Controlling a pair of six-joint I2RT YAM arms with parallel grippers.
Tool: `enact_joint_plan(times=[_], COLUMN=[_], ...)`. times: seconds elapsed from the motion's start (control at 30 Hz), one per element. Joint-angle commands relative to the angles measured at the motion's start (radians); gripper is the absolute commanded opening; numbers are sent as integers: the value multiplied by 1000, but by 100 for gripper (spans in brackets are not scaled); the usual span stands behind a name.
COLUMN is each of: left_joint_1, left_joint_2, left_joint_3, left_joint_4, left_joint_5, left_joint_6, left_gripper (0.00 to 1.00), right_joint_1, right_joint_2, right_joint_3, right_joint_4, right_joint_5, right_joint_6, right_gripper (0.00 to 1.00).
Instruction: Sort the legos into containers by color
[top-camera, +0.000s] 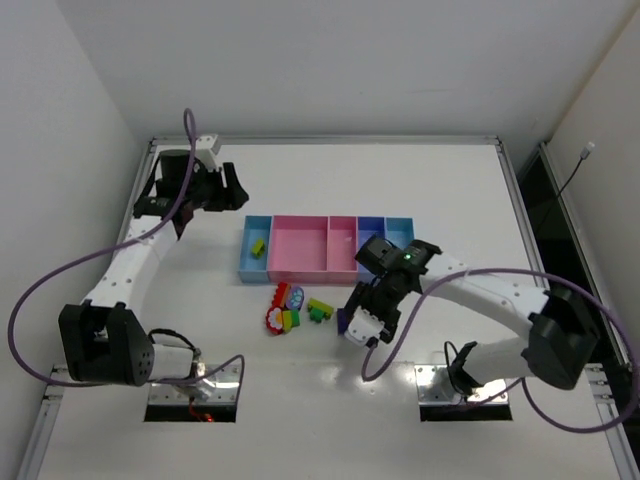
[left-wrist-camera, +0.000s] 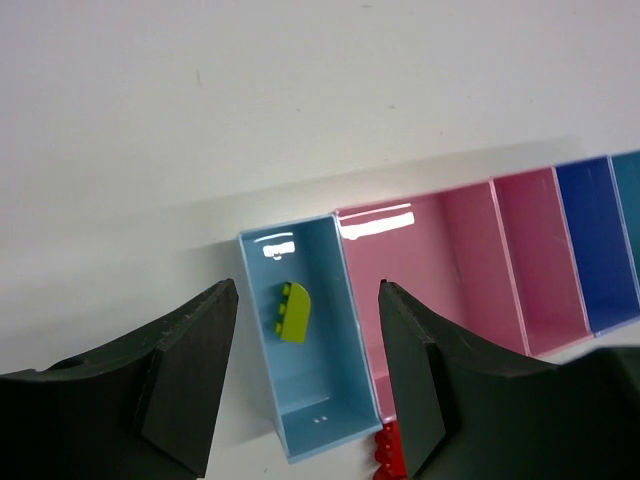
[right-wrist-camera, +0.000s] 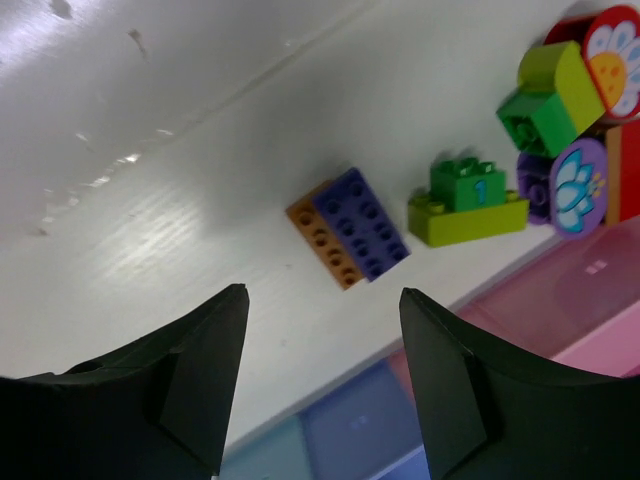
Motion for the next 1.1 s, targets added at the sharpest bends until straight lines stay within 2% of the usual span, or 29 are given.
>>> enact_joint_plan(times=[0.0,0.13,0.2,0.53,0.87,1.07], left_joint_1=[51,100,109,140,160,189], left_joint_2=[35,67,67,158,169,187], left_joint_3=[57,57,57,109,120,120], left_joint_4=[-13,-13,-13,-13,-22,-32], left_joint_5=[33,67,78,144,136,178], left_joint_6=[1,-24,-24,-44,-64,-64], left_gripper=[65,65,65,65,66,68], right_joint_1=[19,30,39,57,66,76], right_joint_2=[97,159,183,285,380,424], right_joint_3=[107,150,171,236,289,311], right_joint_4=[-10,-36,-74,-180,-205,-205], right_joint_5=[-50,-60,-50,-27,-9,2], right_joint_6=[-238,-312,-345,-464,-494,-504], right_gripper=[64,61,57,53,53,52])
